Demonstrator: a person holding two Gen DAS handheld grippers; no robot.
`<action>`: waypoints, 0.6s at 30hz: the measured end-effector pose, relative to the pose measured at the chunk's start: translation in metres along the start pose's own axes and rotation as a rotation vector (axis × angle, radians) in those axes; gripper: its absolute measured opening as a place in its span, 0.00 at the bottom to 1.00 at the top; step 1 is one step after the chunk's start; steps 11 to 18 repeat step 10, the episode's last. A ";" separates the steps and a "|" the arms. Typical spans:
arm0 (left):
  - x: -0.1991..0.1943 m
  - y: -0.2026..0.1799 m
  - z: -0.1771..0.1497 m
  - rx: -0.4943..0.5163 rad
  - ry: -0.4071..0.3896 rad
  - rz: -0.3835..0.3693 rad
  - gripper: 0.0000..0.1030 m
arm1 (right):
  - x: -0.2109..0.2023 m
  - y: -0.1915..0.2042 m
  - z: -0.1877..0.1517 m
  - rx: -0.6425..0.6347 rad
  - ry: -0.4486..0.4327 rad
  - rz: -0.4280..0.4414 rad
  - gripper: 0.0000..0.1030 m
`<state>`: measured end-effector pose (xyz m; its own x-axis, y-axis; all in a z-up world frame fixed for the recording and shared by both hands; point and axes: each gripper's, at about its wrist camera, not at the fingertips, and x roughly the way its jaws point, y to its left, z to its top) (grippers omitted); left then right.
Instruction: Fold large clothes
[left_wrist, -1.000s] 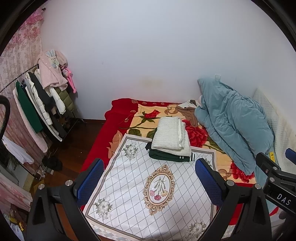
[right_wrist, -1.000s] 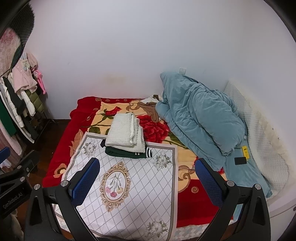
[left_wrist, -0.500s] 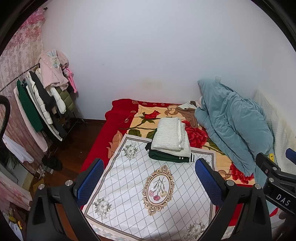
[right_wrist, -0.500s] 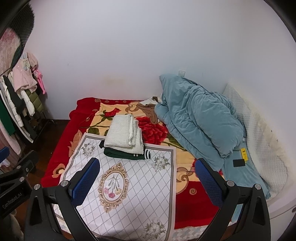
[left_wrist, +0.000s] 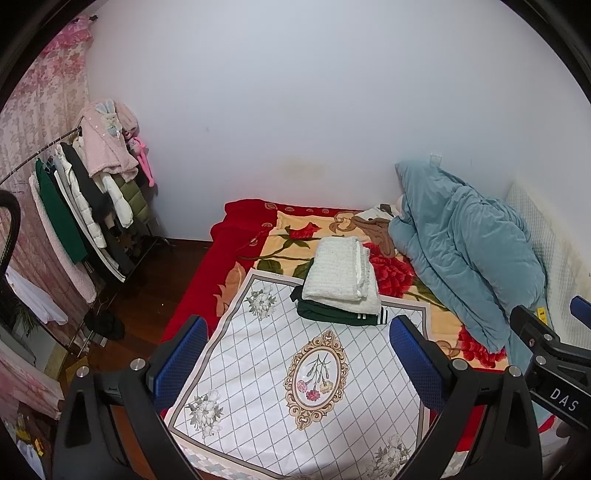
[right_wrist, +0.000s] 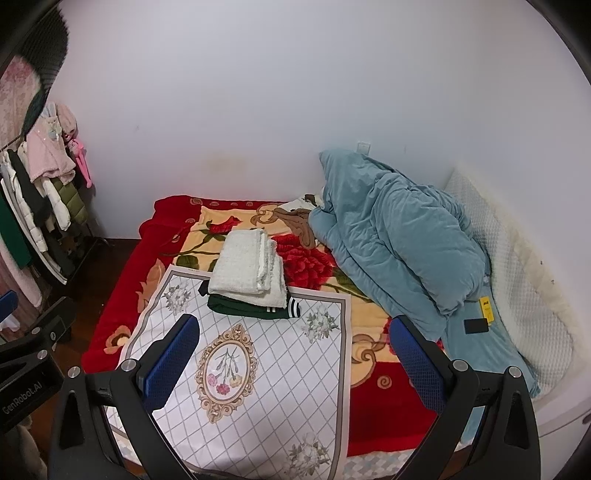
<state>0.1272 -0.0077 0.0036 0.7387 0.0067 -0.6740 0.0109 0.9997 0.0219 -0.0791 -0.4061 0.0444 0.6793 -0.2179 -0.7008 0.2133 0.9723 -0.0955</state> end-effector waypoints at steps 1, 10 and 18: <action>0.000 0.000 -0.001 0.001 0.000 0.001 0.98 | 0.000 0.000 0.000 -0.001 0.001 -0.001 1.00; -0.004 0.001 0.002 -0.003 -0.008 0.002 0.98 | -0.002 0.001 -0.001 0.001 0.000 -0.002 1.00; -0.004 0.001 0.002 -0.003 -0.008 0.002 0.98 | -0.002 0.001 -0.001 0.001 0.000 -0.002 1.00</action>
